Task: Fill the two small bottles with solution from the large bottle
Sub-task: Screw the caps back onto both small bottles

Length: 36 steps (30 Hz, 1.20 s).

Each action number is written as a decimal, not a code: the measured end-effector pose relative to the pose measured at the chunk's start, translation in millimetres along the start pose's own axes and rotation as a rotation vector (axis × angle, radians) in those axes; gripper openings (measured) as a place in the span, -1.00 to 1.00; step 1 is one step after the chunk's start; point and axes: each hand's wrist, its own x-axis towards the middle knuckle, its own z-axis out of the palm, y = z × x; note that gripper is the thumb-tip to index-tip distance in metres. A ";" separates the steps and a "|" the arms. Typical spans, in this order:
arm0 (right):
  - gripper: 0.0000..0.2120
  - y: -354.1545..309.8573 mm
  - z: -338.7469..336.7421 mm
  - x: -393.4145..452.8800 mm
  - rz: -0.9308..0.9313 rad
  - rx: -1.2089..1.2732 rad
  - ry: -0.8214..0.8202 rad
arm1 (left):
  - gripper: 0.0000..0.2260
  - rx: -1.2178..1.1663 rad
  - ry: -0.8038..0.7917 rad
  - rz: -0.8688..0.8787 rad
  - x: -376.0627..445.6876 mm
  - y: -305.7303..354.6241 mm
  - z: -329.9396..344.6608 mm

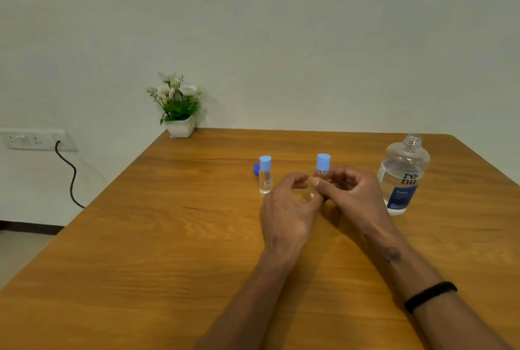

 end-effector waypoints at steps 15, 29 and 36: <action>-0.72 -9.2 0.4 -21.2 -0.032 -0.142 0.113 | -0.68 0.125 0.181 -0.244 17.5 -17.6 -30.6; -0.74 -56.0 -68.5 -104.2 0.004 -0.187 0.159 | -0.71 -0.064 -0.214 -0.082 -62.8 25.1 -50.9; -0.72 -70.0 -94.7 -134.6 -0.009 -0.320 0.148 | -0.68 -0.178 -0.360 -0.091 -98.3 74.5 -46.2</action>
